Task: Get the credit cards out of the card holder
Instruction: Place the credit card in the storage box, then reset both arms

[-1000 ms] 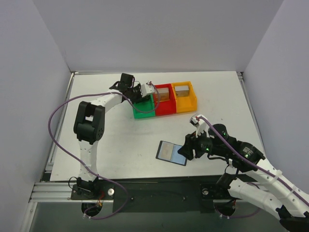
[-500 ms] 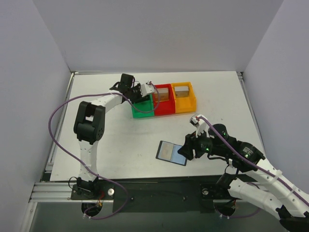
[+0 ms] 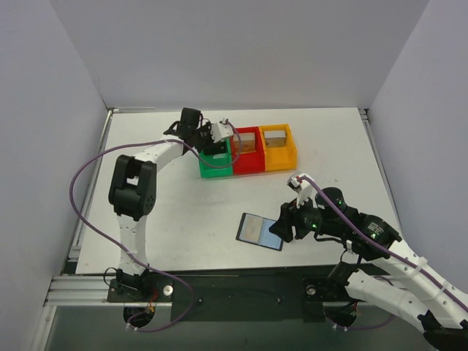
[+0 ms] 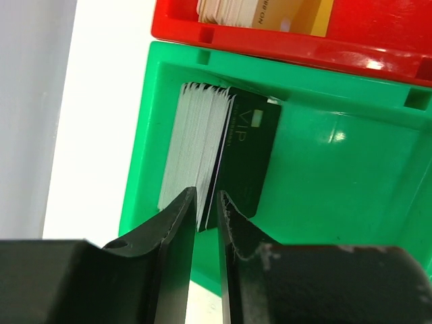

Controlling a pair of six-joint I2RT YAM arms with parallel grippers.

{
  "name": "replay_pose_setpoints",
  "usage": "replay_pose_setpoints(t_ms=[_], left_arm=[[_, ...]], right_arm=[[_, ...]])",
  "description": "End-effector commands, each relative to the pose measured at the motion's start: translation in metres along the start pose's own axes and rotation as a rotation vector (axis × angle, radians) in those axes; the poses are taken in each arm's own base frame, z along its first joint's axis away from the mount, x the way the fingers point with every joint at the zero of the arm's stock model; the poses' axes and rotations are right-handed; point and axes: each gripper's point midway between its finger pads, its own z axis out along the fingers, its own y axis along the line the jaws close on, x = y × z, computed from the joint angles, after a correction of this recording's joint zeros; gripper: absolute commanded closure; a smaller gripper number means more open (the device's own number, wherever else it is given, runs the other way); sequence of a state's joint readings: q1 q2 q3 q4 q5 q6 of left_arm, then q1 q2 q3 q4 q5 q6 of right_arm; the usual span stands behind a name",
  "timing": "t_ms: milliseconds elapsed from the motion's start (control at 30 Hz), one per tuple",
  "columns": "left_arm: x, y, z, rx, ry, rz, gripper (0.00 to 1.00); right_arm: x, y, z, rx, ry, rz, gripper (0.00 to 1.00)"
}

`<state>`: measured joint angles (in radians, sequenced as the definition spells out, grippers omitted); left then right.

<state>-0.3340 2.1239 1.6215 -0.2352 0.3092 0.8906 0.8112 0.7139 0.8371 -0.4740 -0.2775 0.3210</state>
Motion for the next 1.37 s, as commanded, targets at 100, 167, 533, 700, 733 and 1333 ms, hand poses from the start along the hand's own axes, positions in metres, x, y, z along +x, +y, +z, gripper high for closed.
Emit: replay_pose_setpoints(t_ms=[100,167,533,700,733,1333], left_arm=[[-0.047,0.051,-0.038,-0.178,-0.079,0.028,0.71],[-0.061,0.064,-0.051,-0.228,-0.099,0.025,0.71],[-0.134,0.077,-0.178,-0.636,-0.293,-0.276,0.22],[-0.095,0.033,-0.238,-0.77,-0.345,-0.924,0.08],[-0.079,0.028,-0.248,-0.768,-0.314,-1.023,0.08],[0.029,-0.119,-0.276,-0.621,-0.051,-1.419,0.04]], right_arm=[[-0.007,0.005,0.001,-0.023,-0.025,-0.002,0.52],[-0.008,0.006,0.001,-0.024,-0.026,0.001,0.52],[-0.016,0.004,-0.002,-0.002,-0.053,0.009,0.52],[-0.025,-0.009,-0.008,0.078,-0.106,0.024,0.52],[-0.028,-0.016,-0.01,0.12,-0.123,0.031,0.51],[-0.037,-0.07,-0.032,0.45,-0.211,0.127,0.48]])
